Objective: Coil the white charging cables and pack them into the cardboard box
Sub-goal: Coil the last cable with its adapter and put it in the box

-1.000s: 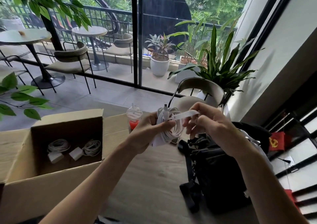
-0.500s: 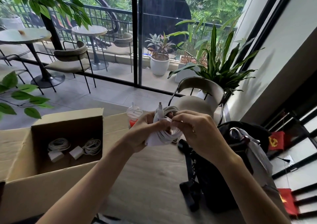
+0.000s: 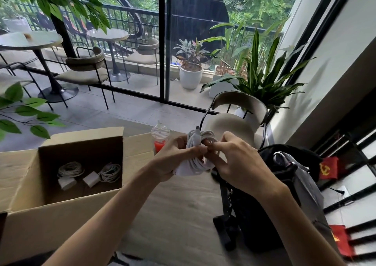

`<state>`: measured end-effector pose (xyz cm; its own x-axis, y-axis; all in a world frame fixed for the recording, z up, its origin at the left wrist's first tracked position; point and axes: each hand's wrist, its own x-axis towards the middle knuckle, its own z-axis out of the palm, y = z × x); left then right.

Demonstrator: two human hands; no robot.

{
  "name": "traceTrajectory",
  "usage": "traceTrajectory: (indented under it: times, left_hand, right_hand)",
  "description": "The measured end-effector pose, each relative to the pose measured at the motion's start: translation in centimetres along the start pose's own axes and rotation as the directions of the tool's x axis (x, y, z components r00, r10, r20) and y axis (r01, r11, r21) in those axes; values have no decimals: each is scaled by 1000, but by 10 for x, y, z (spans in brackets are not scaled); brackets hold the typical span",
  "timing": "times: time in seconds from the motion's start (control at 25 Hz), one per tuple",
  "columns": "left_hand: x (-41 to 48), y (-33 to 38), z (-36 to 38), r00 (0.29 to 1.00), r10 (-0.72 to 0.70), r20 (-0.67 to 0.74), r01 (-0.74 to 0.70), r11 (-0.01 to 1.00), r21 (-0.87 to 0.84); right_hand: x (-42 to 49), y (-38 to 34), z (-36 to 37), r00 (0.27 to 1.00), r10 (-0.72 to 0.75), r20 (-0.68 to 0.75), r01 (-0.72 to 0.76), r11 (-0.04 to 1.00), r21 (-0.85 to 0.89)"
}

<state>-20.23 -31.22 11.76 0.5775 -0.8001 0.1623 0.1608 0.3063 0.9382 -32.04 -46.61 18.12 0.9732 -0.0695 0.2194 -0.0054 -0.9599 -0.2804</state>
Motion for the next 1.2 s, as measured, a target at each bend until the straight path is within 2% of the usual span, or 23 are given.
traceTrajectory:
  times: [0.04,0.12,0.16,0.24,0.32,0.36,0.44,0.48,0.52,0.56,0.6,0.64,0.68,0.76,0.84,0.88,0.96,1.0,1.04,1.08,1.12,1.2]
  left_hand:
    - [0,0,0,1000,-14,5,14,1000,3]
    - [1,0,0,1000,-19,4,19,1000,5]
    - [1,0,1,1000,-15,12,14,1000,20]
    - [0,0,2,999,-6,43,3,998,67]
    - [-1,-2,3,999,6,36,-9,996,93]
    - [-1,-3,3,1000,18,21,-20,996,91]
    - [0,-3,1,999,44,-13,-44,998,47]
    - [1,-3,-1,998,47,-30,-47,999,13]
    - [2,-3,-3,998,42,-41,-43,999,-23]
    - [2,-2,-5,999,31,-34,-33,998,-52]
    - [3,-1,-6,1000,20,-12,-21,997,-68]
    - [4,-1,-6,1000,14,11,-13,998,-68]
    - [5,-1,-5,1000,7,29,-5,999,-48]
    - [8,-2,-2,999,-2,46,0,1000,23]
    - [10,-4,1,999,7,41,-10,998,60]
    - [11,-5,3,999,18,36,-20,997,74]
    - [13,-8,5,999,42,27,-44,993,108]
    - [14,-9,6,999,47,23,-50,991,123]
    - [14,-10,7,999,47,25,-50,989,140]
    - [14,-10,7,998,48,29,-52,986,158]
    - [14,-9,8,998,54,27,-58,982,182]
    - [16,-7,8,997,78,-1,-75,966,246]
  right_hand:
    - [-1,-2,4,1000,2,-24,-4,996,-90]
    - [-2,-5,11,1000,12,10,-10,990,-142]
    - [0,-4,13,997,19,74,-12,994,-105]
    - [7,1,13,976,26,215,-46,995,87]
    - [11,4,14,970,-49,240,-20,960,280]
    - [10,5,16,979,-103,176,43,948,316]
    - [5,7,21,979,-177,-106,201,931,305]
    - [2,9,23,956,-161,-246,236,920,313]
    - [2,11,25,941,-106,-322,237,886,400]
    - [4,13,22,954,-13,-299,187,806,561]
    - [8,14,20,984,63,-169,85,663,744]
    - [11,18,17,997,82,-5,-39,525,850]
    - [14,22,16,990,49,130,-138,436,890]
    - [17,29,17,973,-25,228,-200,396,896]
    - [18,28,19,977,-5,211,-192,397,897]
    - [19,27,20,984,42,174,-173,456,873]
    - [21,25,24,989,145,40,-132,706,696]
    - [23,25,26,986,169,-9,-130,789,600]
    - [24,25,27,983,181,-22,-136,812,567]
    - [24,26,28,982,188,-1,-148,781,607]
    - [24,27,29,980,193,51,-174,696,697]
    - [23,29,31,969,178,169,-234,464,854]
